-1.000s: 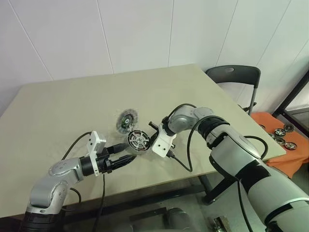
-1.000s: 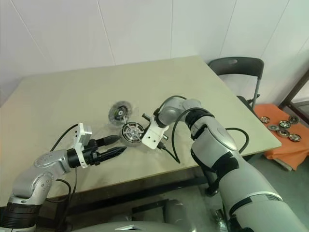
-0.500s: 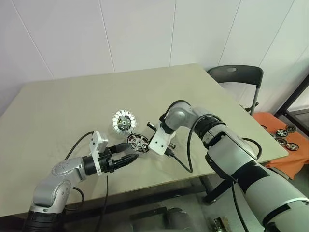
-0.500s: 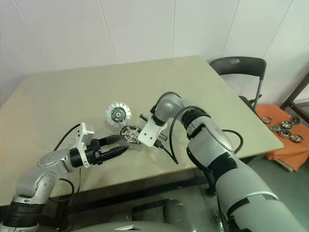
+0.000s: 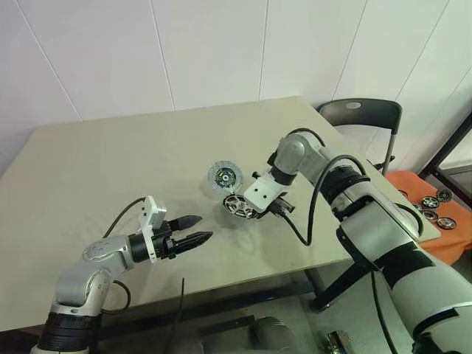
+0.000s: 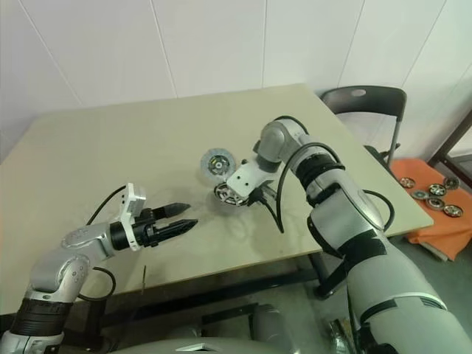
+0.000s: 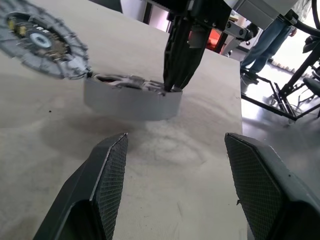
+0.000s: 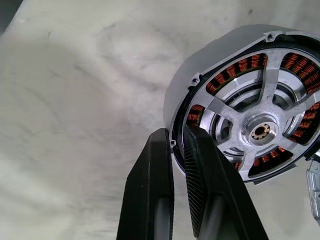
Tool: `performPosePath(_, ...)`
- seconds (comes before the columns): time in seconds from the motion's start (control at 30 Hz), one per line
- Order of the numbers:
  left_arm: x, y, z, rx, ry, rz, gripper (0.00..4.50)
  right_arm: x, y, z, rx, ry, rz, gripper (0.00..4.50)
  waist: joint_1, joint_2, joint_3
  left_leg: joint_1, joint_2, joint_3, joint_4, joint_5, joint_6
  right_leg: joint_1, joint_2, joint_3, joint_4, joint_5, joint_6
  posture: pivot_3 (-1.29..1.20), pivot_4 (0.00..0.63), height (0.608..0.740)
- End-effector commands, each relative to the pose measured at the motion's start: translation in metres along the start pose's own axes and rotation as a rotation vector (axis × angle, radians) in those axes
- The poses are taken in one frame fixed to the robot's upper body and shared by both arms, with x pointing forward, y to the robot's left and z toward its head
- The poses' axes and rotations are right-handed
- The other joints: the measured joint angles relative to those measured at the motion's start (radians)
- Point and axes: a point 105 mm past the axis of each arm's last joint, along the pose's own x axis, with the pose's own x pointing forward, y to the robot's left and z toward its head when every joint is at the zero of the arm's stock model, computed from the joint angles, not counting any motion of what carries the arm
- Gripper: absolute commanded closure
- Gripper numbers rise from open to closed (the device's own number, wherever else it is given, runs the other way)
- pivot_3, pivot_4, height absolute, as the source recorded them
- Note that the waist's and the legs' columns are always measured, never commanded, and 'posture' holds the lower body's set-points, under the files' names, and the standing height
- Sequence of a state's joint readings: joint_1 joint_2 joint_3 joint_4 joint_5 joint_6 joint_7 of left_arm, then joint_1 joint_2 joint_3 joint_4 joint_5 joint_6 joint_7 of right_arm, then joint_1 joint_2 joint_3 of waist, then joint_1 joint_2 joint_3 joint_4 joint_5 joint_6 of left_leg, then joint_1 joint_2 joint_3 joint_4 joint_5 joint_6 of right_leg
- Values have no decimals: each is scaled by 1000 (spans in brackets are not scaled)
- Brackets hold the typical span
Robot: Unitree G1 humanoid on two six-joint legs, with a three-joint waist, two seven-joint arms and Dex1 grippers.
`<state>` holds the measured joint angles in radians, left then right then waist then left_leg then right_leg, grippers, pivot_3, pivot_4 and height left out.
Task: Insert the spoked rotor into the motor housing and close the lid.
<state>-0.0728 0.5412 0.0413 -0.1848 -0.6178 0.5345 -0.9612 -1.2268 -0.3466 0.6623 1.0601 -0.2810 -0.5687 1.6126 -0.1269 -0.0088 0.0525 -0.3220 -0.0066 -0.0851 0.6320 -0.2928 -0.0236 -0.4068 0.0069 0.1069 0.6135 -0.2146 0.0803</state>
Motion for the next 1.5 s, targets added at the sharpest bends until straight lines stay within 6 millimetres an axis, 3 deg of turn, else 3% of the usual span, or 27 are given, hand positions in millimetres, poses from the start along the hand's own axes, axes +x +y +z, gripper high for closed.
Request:
performPosePath(0.03,4,0,9,42,-16,-21,1215,-4,-12,17,-8,-49,-40,4384,0,0,0,0,0,0,0,0,0,0,0,0,0,0,0,0,0,740)
performPosePath(0.37,3,0,8,38,-14,-13,1215,12,-23,45,267,-176,19,4384,3,0,0,0,0,0,1,0,0,0,0,0,0,0,0,0,0,740)
performPosePath(0.5,1,-1,6,32,-20,7,1215,17,-35,81,482,-356,102,4384,1,0,0,0,0,0,0,0,0,-1,0,0,1,0,0,0,0,740)
performPosePath(0.67,0,-1,5,33,-35,30,1215,22,-48,101,653,-447,152,4384,4,0,0,-2,0,-1,0,0,0,-2,0,-1,1,0,0,0,0,740)
performPosePath(0.77,0,0,7,35,-48,48,1215,31,-52,96,721,-435,136,4384,9,-1,0,-3,0,-2,1,0,0,-2,0,-2,1,0,1,0,0,740)
performPosePath(0.93,-2,-2,5,33,-46,52,1215,48,-45,76,609,-303,91,4384,5,-1,-1,-3,0,-1,4,0,0,-1,-1,-2,1,-1,1,0,0,740)
performPosePath(1.1,-2,-2,6,32,-45,54,1215,55,-39,72,532,-268,98,4384,4,-1,-1,-1,0,-2,6,0,0,1,0,-2,2,-1,1,0,0,740)
performPosePath(1.23,-2,-2,6,31,-43,50,1215,55,-35,61,495,-215,87,4384,4,-1,-1,-1,0,-2,8,0,0,2,0,-2,3,-1,1,0,0,740)
performPosePath(1.37,-2,-2,4,26,-39,46,1215,45,-25,31,349,-66,41,4384,9,0,0,-3,-1,-2,12,0,0,3,-1,-2,2,-1,1,0,0,740)
performPosePath(1.5,-1,-1,6,26,-39,40,1215,40,-17,19,288,-24,37,4384,11,0,0,-3,-2,-2,14,0,0,5,-3,-2,1,-1,2,0,0,740)
